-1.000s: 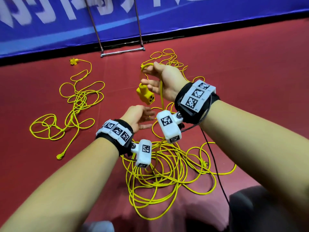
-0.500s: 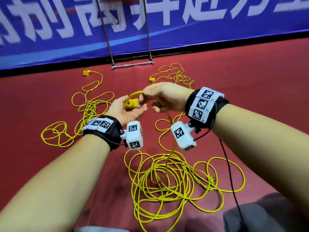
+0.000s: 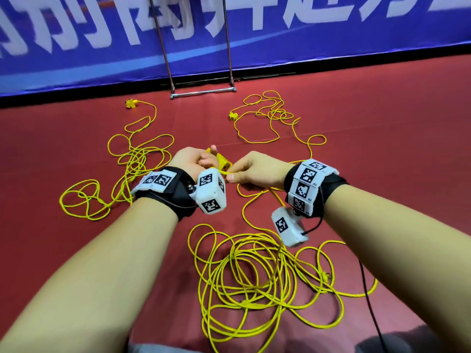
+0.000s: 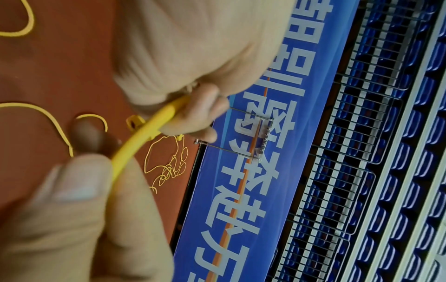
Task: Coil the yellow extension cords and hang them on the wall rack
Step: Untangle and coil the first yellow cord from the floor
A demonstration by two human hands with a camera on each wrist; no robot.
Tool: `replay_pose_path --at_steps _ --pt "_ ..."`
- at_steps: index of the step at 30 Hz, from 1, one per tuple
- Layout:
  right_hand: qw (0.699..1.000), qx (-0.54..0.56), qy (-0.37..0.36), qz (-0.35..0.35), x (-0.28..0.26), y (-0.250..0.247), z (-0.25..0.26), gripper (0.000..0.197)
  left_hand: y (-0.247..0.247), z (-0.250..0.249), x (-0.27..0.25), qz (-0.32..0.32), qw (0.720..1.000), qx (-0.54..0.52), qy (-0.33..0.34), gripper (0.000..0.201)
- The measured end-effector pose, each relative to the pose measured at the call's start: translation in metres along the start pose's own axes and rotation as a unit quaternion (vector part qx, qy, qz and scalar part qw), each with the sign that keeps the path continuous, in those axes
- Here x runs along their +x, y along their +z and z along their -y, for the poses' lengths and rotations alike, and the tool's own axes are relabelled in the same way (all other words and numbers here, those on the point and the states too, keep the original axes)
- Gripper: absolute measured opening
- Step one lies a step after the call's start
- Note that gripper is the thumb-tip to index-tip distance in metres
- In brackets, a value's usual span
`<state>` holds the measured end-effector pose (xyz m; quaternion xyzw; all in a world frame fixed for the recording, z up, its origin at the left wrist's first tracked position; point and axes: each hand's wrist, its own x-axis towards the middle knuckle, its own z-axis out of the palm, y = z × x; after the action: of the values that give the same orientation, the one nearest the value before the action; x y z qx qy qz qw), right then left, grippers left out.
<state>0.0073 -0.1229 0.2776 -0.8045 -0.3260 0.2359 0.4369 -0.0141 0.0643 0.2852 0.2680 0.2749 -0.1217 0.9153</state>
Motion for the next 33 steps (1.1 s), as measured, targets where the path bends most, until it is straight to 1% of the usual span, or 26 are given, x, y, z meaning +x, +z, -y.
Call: replay_pose_path --at_steps 2,3,5,6,7,10,11,14,15,18,21,24,27,30,33 --pt "0.999 -0.031 -0.008 -0.003 0.0 0.001 -0.005 0.017 0.001 0.002 0.0 0.0 1.0 0.015 -0.008 0.037" --pt "0.999 -0.047 -0.012 -0.003 0.0 0.001 -0.007 0.021 0.003 0.005 0.001 -0.011 0.999 0.031 -0.002 0.037" --pt "0.997 -0.076 -0.016 0.001 0.001 0.0 -0.014 0.027 0.006 0.01 0.002 -0.038 0.997 0.068 0.022 0.034" --pt "0.996 -0.086 -0.014 0.007 0.002 0.0 -0.019 0.024 0.007 0.014 0.003 -0.049 0.995 0.079 0.04 0.032" --pt "0.996 -0.092 -0.012 0.013 0.003 -0.001 -0.023 0.022 0.008 0.016 0.003 -0.055 0.994 0.081 0.056 0.032" --pt "0.995 -0.102 0.0 0.0 0.006 -0.003 -0.035 0.031 0.011 0.021 0.001 -0.056 0.992 0.079 0.079 0.036" --pt "0.993 -0.114 0.001 -0.008 0.007 -0.004 -0.039 0.029 0.013 0.02 0.0 -0.058 0.992 0.079 0.084 0.035" --pt "0.99 -0.138 0.012 -0.017 0.009 -0.004 -0.05 0.007 0.02 0.01 -0.006 -0.074 0.988 0.072 0.112 0.031" --pt "0.991 -0.132 0.02 -0.017 0.008 -0.004 -0.056 0.004 0.022 0.004 -0.01 -0.076 0.988 0.063 0.121 0.03" --pt "0.989 -0.135 0.051 -0.023 0.004 -0.007 -0.078 0.007 0.023 -0.018 -0.025 -0.061 0.988 0.041 0.138 0.029" --pt "0.987 -0.13 0.087 -0.049 -0.001 -0.014 -0.1 0.014 0.02 -0.04 -0.037 -0.046 0.988 0.037 0.142 0.029" --pt "0.982 -0.122 0.126 -0.065 -0.006 -0.018 -0.119 0.013 0.016 -0.049 -0.045 -0.051 0.983 0.039 0.17 0.026" --pt "0.976 -0.151 0.153 -0.035 -0.011 -0.015 -0.133 0.018 0.016 -0.052 -0.051 -0.047 0.979 0.033 0.195 0.025" --pt "0.962 -0.202 0.182 0.008 -0.017 -0.012 -0.143 0.013 0.016 -0.058 -0.058 -0.035 0.977 0.03 0.21 0.025" --pt "0.96 -0.183 0.211 0.033 -0.022 -0.009 -0.153 0.021 0.017 -0.058 -0.061 -0.048 0.968 0.046 0.242 0.022"
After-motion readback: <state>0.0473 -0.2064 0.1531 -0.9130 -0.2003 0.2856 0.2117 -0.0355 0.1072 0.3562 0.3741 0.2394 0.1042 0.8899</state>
